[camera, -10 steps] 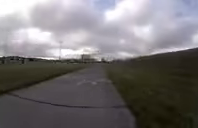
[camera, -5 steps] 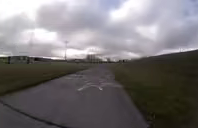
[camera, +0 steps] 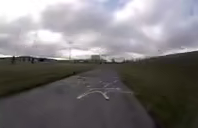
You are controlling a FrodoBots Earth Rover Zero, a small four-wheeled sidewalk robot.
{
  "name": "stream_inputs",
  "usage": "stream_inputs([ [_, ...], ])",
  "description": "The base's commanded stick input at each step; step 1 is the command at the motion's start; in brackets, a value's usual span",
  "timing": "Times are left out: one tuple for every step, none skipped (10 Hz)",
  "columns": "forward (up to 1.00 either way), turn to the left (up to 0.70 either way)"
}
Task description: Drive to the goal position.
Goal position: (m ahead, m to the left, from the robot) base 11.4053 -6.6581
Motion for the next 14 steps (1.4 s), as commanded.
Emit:
stream_inputs([
  [1.00,0.00],
  [1.00,0.10],
  [1.00,0.01],
  [1.00,0.00],
  [1.00,0.00],
  [1.00,0.00],
  [1.00,0.00],
  [1.00,0.00],
  [1.00,0.00],
  [1.00,0.00],
  [1.00,0.00],
  [1.00,0.00],
  [1.00,0.00],
  [1.00,0.00],
])
